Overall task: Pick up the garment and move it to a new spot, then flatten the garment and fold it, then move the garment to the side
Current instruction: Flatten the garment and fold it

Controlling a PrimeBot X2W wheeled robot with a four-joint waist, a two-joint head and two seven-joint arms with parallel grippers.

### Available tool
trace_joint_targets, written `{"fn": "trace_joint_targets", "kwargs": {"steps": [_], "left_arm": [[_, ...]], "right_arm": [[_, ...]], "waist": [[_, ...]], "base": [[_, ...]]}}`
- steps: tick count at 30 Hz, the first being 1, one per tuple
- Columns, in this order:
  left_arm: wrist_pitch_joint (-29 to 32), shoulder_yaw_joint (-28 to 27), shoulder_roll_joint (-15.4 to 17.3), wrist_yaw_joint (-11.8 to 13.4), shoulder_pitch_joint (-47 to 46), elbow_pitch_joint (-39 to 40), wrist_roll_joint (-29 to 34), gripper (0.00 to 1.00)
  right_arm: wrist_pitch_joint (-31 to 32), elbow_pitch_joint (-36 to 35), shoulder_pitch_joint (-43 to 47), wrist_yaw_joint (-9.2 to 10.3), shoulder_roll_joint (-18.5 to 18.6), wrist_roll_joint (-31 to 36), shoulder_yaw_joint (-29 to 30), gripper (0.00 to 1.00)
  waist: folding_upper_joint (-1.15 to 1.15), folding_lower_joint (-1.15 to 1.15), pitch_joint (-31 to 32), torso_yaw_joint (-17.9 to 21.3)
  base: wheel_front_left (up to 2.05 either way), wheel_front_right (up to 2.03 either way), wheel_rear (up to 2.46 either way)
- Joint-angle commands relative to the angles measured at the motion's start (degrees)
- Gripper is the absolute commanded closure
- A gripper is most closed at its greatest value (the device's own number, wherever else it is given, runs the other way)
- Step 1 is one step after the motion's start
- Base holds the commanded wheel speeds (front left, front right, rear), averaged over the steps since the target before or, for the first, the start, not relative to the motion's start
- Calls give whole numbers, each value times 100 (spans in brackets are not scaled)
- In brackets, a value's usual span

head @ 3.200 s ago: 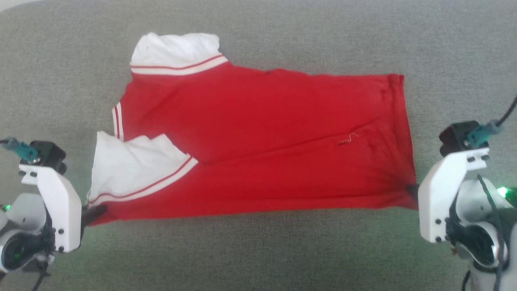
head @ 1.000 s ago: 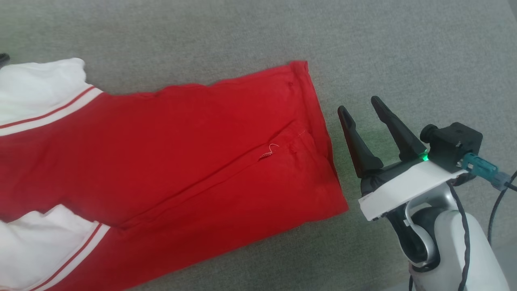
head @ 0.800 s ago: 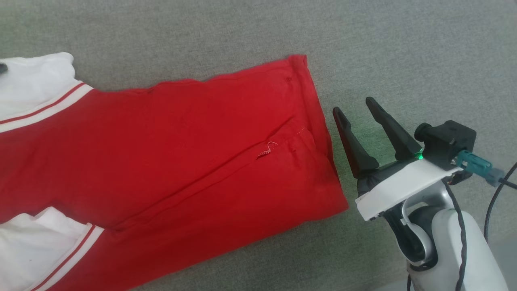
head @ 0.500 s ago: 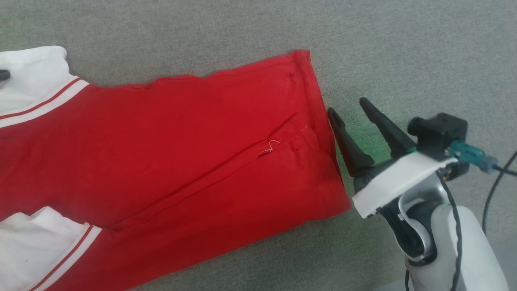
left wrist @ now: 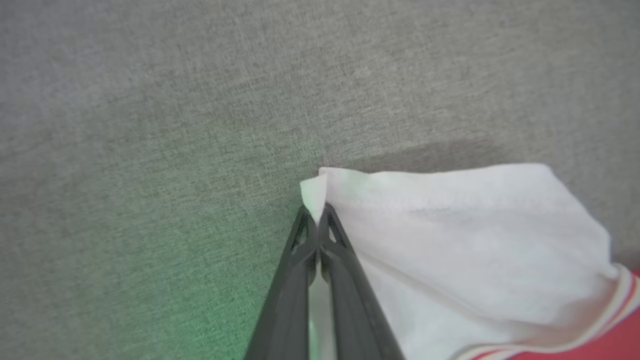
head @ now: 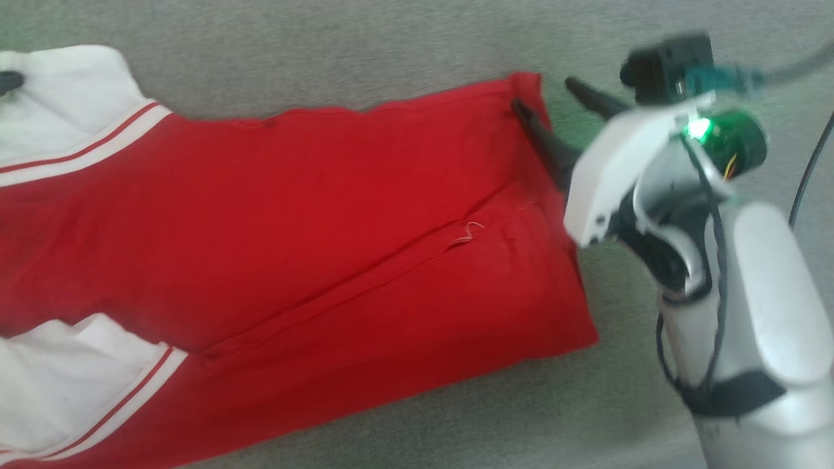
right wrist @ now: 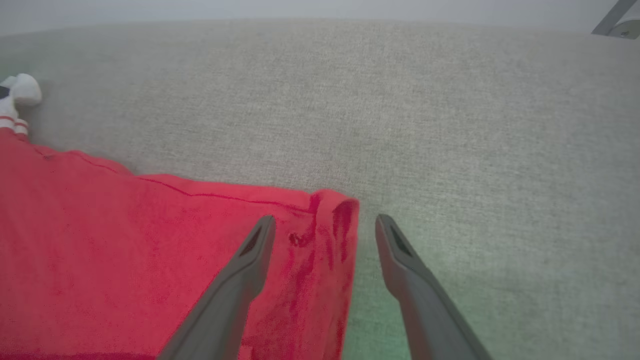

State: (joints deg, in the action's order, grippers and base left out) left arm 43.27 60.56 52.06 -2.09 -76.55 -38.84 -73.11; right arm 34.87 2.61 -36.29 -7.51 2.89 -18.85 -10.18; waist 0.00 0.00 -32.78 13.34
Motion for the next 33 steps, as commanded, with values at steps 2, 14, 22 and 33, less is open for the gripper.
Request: {"fn": "trace_joint_targets", "kwargs": {"steps": [2, 14, 22, 33], "left_arm": [[-57, 139, -278, -82, 136, -102, 109, 100], [-358, 129, -719, -326, 37, -441, 91, 100], [-674, 89, -804, -476, -79, -629, 138, 100], [-711, 10, -734, -522, -106, -360, -46, 100]], "right_arm": [[468, 326, -366, 5, -1, 100, 32, 0], [2389, 1619, -1043, 3, -35, 13, -187, 100], [2143, 1538, -1160, 4, -11, 180, -3, 100], [2104, 776, -729, 4, 2, 543, 245, 100]], "waist": [[0, 0, -52, -154], [0, 0, -86, -501], [0, 0, 163, -731], [0, 0, 731, -1002]], "base": [[0, 0, 0], [0, 0, 0], [0, 0, 0], [0, 0, 0]]}}
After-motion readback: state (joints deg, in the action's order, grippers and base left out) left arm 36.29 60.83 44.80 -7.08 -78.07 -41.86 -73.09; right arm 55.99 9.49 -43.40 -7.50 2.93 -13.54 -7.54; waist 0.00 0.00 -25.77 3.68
